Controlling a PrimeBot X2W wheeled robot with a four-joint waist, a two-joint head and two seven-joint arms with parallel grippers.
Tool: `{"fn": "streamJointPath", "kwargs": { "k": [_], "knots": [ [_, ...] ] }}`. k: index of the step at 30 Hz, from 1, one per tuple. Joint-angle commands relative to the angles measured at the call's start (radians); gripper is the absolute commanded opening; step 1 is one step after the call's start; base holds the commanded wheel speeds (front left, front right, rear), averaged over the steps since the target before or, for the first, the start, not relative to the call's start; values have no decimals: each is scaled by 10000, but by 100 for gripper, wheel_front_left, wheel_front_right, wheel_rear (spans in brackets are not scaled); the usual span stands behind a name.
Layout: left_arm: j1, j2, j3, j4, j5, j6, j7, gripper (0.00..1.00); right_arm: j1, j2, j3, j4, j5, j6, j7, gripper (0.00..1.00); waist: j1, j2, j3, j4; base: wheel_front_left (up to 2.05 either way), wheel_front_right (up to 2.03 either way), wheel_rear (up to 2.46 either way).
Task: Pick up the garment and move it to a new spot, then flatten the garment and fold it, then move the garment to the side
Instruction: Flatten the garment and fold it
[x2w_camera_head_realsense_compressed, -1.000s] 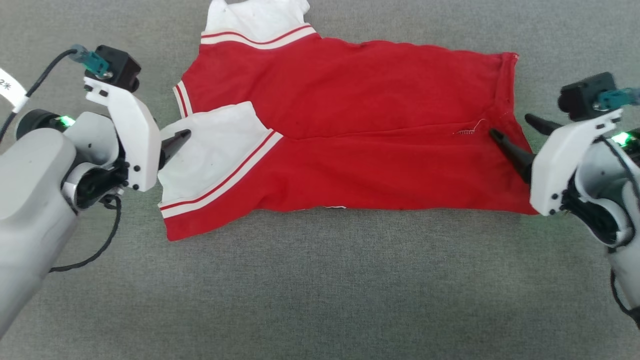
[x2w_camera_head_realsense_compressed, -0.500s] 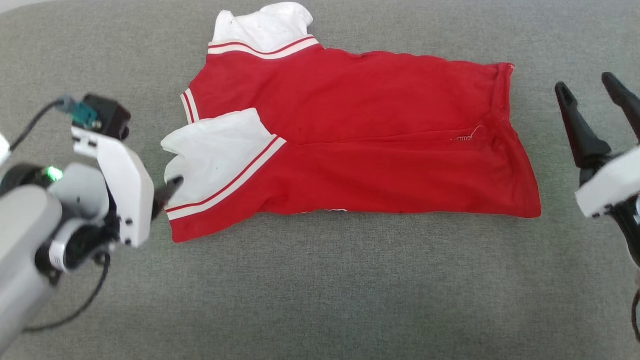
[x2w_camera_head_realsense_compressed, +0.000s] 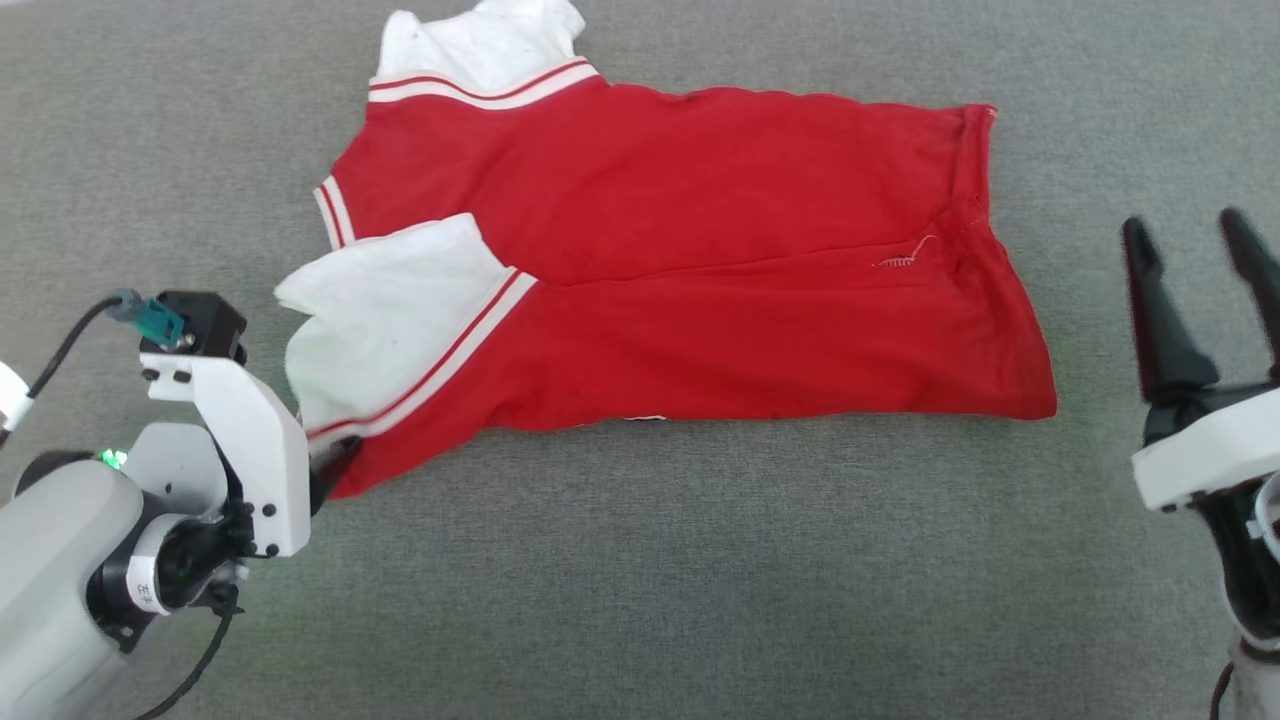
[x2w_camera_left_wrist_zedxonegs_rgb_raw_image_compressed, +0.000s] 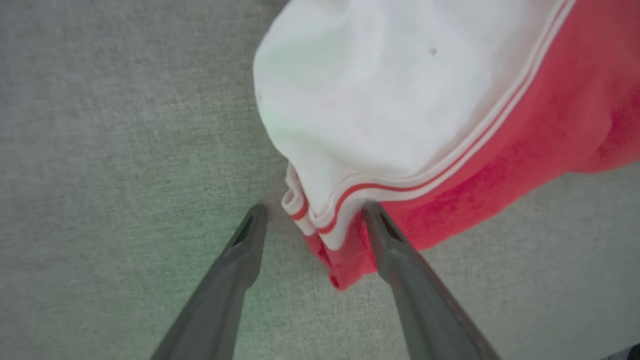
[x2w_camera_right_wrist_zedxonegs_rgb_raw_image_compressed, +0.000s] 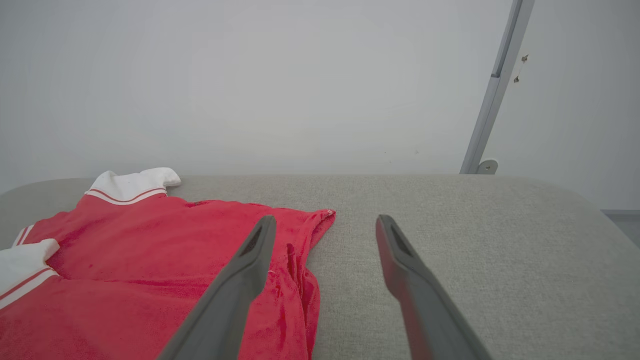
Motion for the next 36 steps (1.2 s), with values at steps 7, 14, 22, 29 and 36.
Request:
{"fn": "streamJointPath", "kwargs": {
  "k": [7,14,22,29,36],
  "knots": [
    [225,-849,-355,1630,-441,-355,505,0,430,165,156,245,341,-6,910,100,0,0,96,-110,0,0,0],
    [-38,-1572,-508,2385,-482,-976,482,0,181,125,545,1032,682,-6,2327,100,0,0,102,31,0,0,0],
    [-503,-2184,-656,3062,-228,-1600,381,0,-695,-370,884,2955,701,-6,4150,100,0,0,84,409,0,0,0],
    [-665,-2497,-743,3441,-178,-2001,327,0,-1154,-451,1645,4913,907,-4,6035,43,0,0,47,732,0,0,0],
    [-742,-2425,-671,3546,-258,-2179,331,0,-1455,-980,1761,4610,1326,-4,6871,0,0,0,-24,903,0,0,0]
  ]
}}
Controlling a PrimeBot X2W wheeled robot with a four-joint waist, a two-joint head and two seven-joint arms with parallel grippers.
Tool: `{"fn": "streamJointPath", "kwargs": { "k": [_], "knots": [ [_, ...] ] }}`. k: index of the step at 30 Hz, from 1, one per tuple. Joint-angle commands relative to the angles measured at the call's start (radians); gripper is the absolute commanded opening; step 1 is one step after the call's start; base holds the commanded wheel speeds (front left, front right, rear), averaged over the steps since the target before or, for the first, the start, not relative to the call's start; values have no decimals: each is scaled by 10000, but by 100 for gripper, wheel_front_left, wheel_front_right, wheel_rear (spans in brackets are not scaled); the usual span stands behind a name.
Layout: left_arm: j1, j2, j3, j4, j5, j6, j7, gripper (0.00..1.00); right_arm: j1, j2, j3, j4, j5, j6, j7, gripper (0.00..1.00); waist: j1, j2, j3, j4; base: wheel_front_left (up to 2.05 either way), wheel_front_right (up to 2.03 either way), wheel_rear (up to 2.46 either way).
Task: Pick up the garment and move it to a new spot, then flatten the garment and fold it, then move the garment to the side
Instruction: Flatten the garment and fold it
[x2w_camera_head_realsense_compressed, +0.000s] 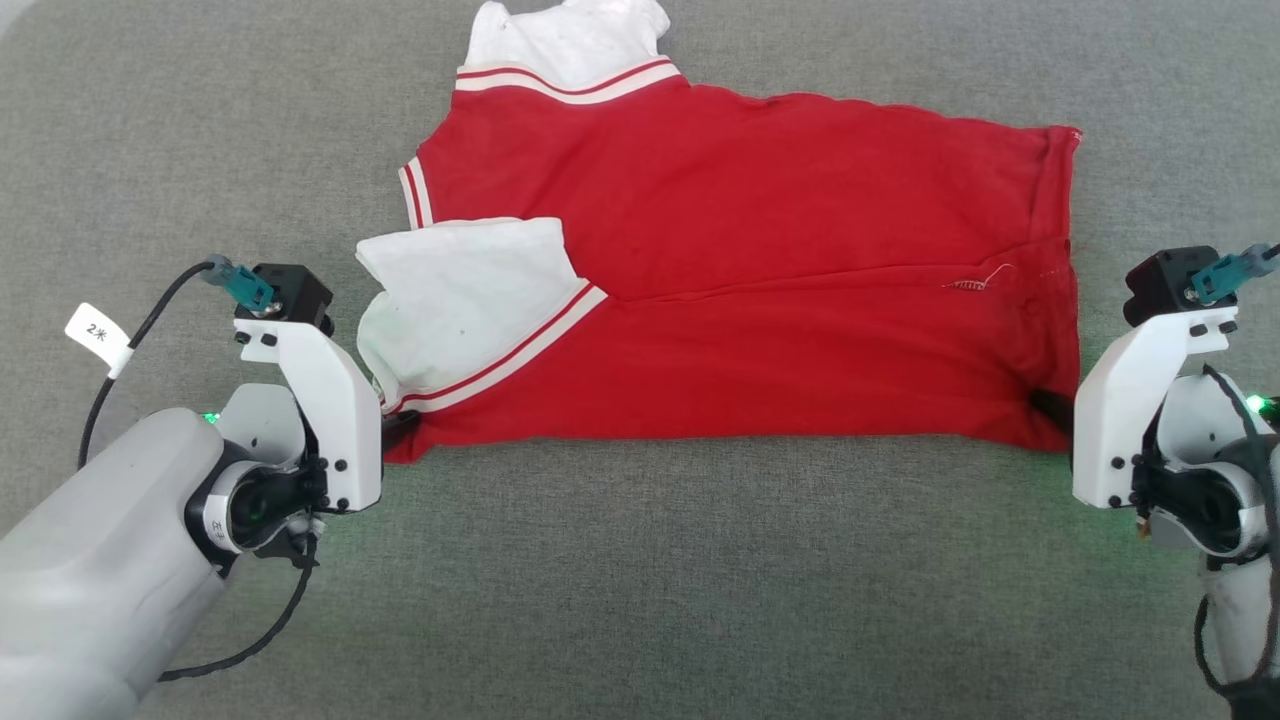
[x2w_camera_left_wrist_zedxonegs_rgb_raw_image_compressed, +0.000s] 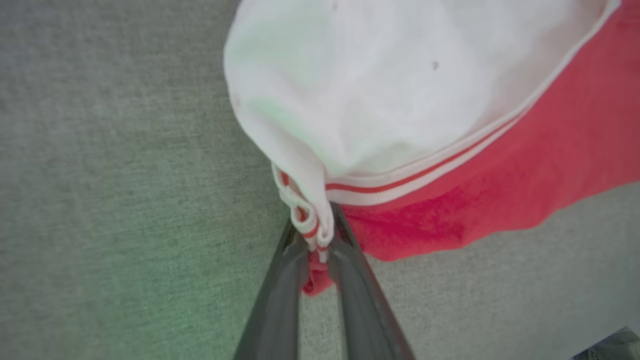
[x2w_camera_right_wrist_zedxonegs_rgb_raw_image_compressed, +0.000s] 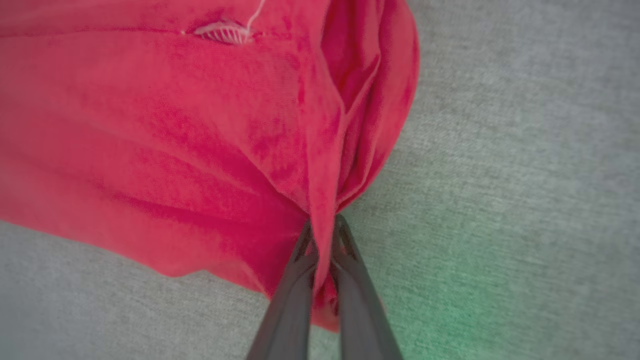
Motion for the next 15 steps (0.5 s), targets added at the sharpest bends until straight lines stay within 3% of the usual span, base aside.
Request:
{"fn": "streamJointPath", "kwargs": {
  "k": [1,7,15],
  "knots": [
    [313,-69,-194,62,-73,44,151,0,346,-26,157,136,185,-2,405,0,0,-1,-41,15,0,0,0],
    [403,705,68,-765,-203,410,310,0,362,-568,-106,-1090,779,-4,1145,0,0,-1,-198,18,0,0,0],
    [1025,1962,275,-3236,-319,1593,496,0,1344,-993,-837,-3174,1219,-4,2474,0,0,-1,-345,116,0,0,0]
  ]
}}
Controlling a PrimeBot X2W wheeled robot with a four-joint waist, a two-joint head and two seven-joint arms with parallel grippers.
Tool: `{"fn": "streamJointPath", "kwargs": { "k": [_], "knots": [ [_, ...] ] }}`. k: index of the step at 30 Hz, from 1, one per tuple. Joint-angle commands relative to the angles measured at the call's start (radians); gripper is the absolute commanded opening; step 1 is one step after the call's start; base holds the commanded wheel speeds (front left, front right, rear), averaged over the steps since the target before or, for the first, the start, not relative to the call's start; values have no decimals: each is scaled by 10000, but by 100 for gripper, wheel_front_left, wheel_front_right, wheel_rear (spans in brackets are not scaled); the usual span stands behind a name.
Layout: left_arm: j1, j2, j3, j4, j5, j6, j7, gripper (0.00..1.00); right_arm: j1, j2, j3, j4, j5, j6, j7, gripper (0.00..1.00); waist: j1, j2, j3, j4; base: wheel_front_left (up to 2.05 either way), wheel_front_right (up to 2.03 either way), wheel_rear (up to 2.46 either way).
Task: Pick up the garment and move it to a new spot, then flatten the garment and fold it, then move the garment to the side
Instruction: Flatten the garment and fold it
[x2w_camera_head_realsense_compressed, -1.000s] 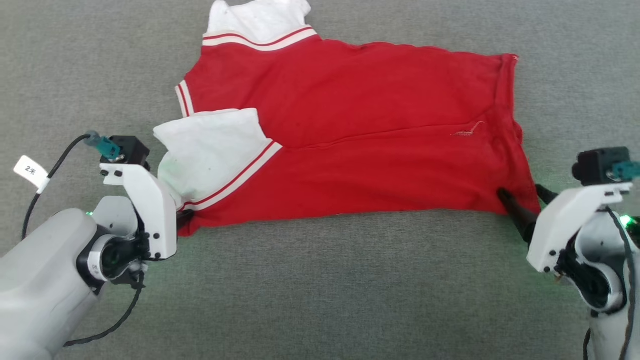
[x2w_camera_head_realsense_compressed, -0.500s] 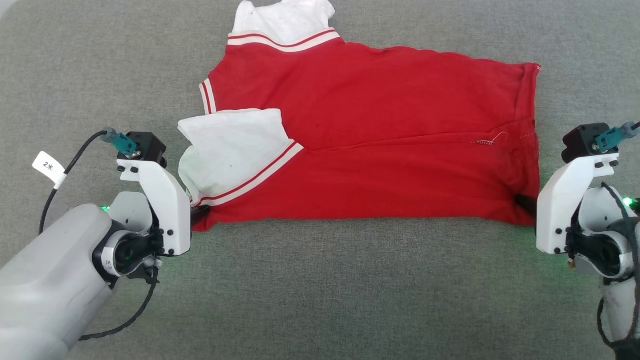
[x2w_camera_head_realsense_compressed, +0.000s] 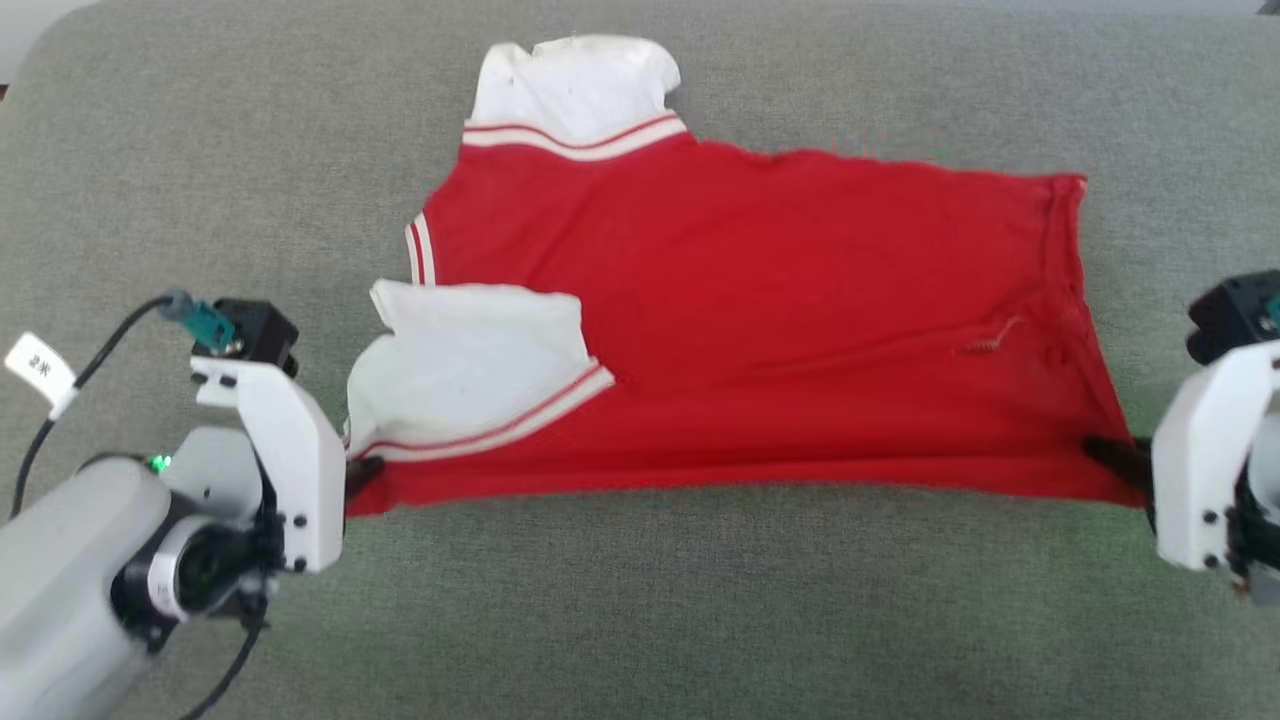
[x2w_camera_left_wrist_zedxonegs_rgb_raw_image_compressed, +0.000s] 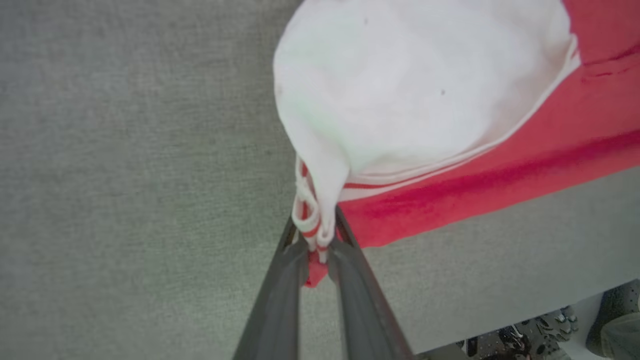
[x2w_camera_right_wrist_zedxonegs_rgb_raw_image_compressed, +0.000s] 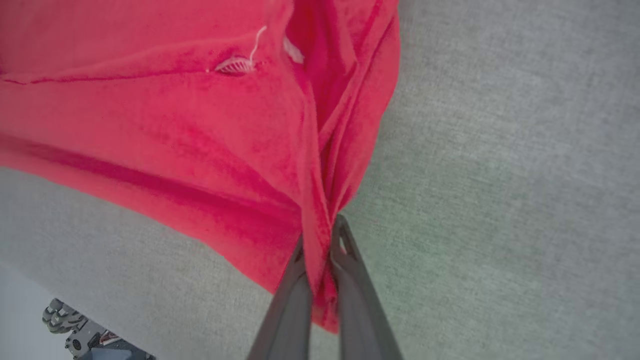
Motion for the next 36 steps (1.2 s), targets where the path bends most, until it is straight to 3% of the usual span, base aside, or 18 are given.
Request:
{"fn": "streamJointPath", "kwargs": {
  "k": [1,9,13,14,15,16,17,18,27,31,36],
  "knots": [
    [383,356,40,-552,-131,391,57,0,425,-91,-238,-466,36,-6,368,0,0,0,-16,21,0,0,0],
    [1447,784,5,-2051,-457,1259,-147,0,1818,396,-1009,-1557,-211,-6,922,0,0,0,101,40,0,0,0],
    [1681,618,-124,-1986,-457,1205,-255,0,2114,859,-1048,-1277,-417,-6,515,0,0,0,185,-28,0,0,0],
    [1660,572,-171,-1929,-393,1139,-273,0,2109,979,-1040,-1099,-484,-6,353,9,0,0,193,-54,0,0,0],
    [1616,533,-208,-1864,-351,1076,-279,23,2079,1044,-1013,-920,-555,-6,162,23,0,0,195,-77,0,0,0],
    [1473,519,-223,-1718,-274,1003,-210,64,1993,1099,-923,-635,-706,-7,-253,100,0,0,190,-119,0,0,0],
    [1385,551,-201,-1678,-210,986,-208,96,1984,1126,-872,-498,-740,-7,-410,100,0,0,179,-152,0,0,0],
    [1310,596,-160,-1662,-204,991,-170,100,1973,1148,-809,-463,-717,-7,-558,100,0,0,166,-194,0,0,0],
    [398,1678,486,-2216,41,1279,157,100,2121,1340,-1095,-1440,-566,-6,-2125,100,0,0,56,-798,0,0,0],
    [-399,1841,758,-2227,432,1022,94,100,2087,1728,-1298,-2239,-751,-6,-3193,100,0,0,110,-1200,0,0,0],
    [-1516,1781,889,-1511,1030,381,185,100,1881,2047,-1133,-3130,-1175,-4,-4818,100,0,0,272,-1839,0,0,0]
  ]
}}
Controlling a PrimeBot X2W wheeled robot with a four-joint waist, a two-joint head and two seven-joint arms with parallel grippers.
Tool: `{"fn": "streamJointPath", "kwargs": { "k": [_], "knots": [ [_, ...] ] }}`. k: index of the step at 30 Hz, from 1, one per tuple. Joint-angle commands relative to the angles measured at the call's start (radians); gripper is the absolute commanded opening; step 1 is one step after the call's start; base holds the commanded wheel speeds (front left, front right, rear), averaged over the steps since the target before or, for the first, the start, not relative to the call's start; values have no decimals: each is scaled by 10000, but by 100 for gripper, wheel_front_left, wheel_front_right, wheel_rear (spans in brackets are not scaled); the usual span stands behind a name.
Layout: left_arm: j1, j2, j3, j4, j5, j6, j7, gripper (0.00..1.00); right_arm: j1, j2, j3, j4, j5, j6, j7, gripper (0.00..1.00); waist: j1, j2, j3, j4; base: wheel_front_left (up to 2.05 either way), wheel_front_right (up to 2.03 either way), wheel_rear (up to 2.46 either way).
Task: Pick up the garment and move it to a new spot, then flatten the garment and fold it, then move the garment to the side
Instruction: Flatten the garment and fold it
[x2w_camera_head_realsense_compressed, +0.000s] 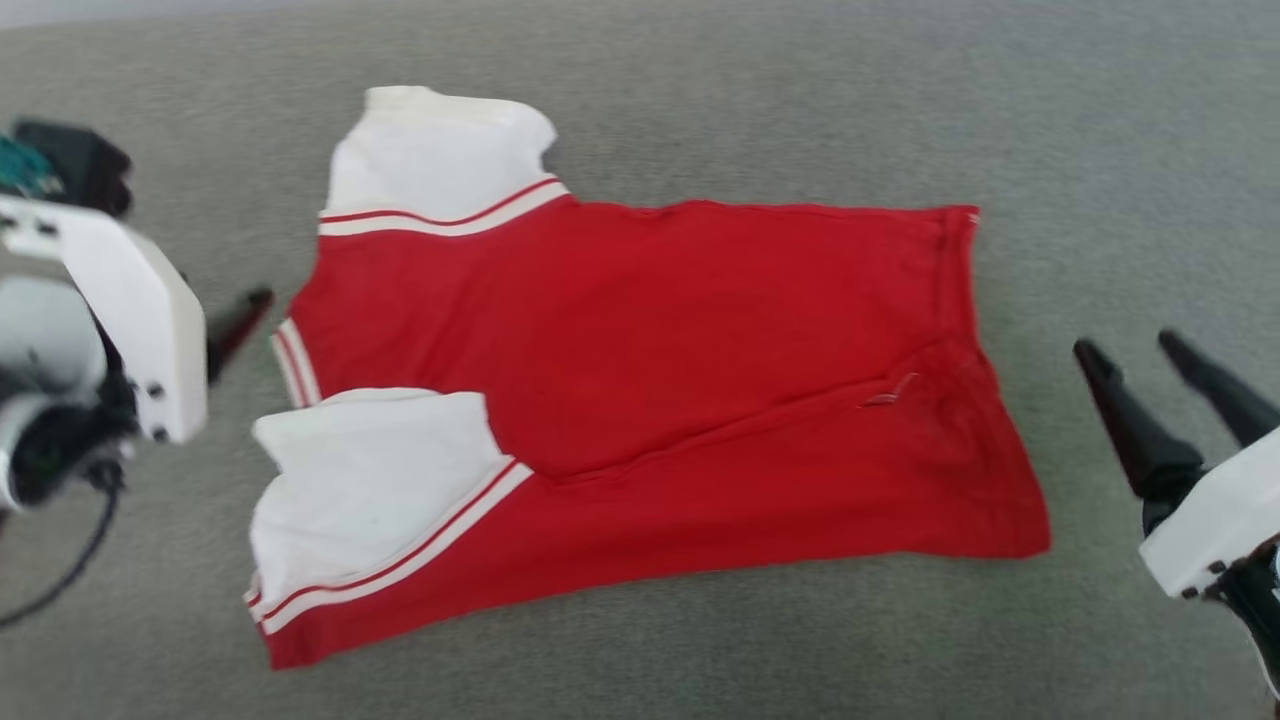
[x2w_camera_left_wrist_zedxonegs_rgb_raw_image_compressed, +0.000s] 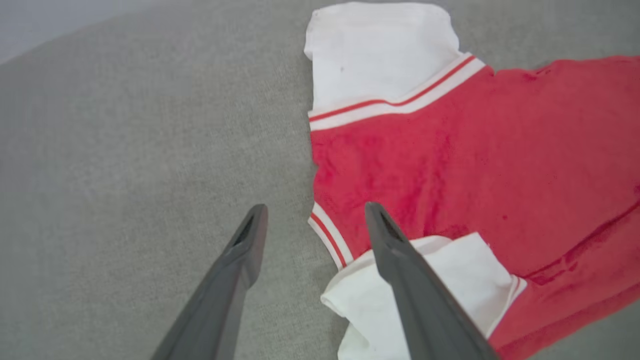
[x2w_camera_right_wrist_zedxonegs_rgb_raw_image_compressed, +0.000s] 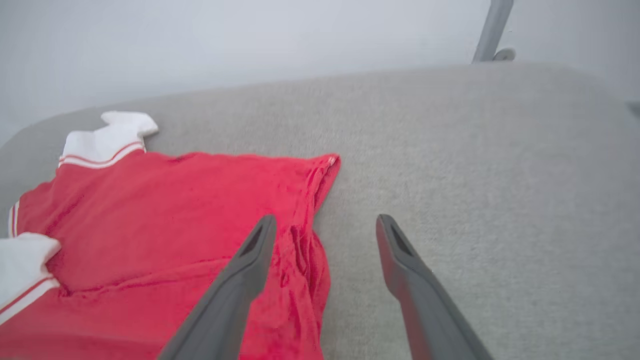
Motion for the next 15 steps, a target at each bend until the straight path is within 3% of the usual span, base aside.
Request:
{"fn": "streamJointPath", "kwargs": {
  "k": [1,9,15],
  "knots": [
    [-360,-115,41,255,179,-215,46,100,-176,153,56,-197,-149,-2,-545,100,0,0,146,-404,0,0,0],
    [-1935,-914,18,2181,785,-1257,21,100,-790,830,456,-131,-1077,-2,-3635,100,0,0,555,-1356,0,0,0],
    [-2702,-1392,-143,3655,1145,-1738,87,100,-1165,971,987,324,-1374,-2,-4988,100,0,0,893,-1829,0,0,0]
  ]
}}
